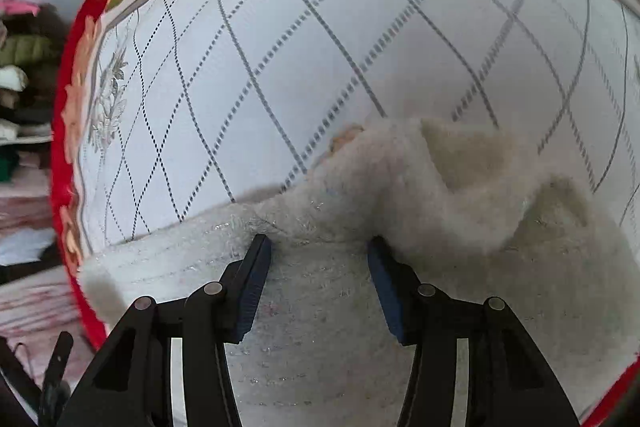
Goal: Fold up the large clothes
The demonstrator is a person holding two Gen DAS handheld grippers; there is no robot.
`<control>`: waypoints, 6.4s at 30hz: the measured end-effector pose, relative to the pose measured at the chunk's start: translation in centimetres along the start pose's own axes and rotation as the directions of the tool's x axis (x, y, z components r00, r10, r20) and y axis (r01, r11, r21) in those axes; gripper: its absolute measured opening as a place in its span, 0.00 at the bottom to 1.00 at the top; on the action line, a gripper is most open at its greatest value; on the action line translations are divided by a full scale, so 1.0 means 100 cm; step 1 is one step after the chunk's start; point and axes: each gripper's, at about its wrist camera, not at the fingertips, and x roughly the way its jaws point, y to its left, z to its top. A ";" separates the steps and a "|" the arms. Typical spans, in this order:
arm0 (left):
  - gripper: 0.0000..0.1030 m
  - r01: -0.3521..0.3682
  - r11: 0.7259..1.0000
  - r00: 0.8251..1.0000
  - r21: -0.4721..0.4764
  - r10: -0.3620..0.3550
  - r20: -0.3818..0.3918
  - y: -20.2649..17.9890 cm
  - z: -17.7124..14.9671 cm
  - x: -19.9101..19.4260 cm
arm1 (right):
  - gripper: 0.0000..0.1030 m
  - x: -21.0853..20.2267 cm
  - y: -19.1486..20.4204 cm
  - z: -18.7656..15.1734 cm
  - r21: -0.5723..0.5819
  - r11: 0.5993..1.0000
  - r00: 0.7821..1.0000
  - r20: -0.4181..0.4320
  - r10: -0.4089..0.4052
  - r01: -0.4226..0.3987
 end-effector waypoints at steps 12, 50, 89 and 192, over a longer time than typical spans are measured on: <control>0.99 0.012 0.940 0.992 0.341 0.033 -0.126 -0.189 -0.025 0.077 | 0.58 -0.099 -0.185 -0.122 0.426 0.887 0.977 0.183 0.109 -0.179; 1.00 0.195 0.906 0.975 0.375 -0.139 -0.172 -0.271 -0.038 0.088 | 0.25 -0.094 -0.197 -0.173 0.180 0.855 0.772 0.547 0.323 -0.486; 0.99 0.113 0.939 0.991 -0.324 -0.084 0.103 0.146 -0.058 -0.099 | 0.70 0.021 0.172 -0.298 -0.932 0.338 0.989 0.147 0.027 0.130; 0.10 0.439 0.865 0.898 0.242 -0.432 -0.082 -0.302 0.160 0.121 | 0.55 -0.077 -0.274 0.200 0.041 0.720 0.711 0.207 0.672 -0.692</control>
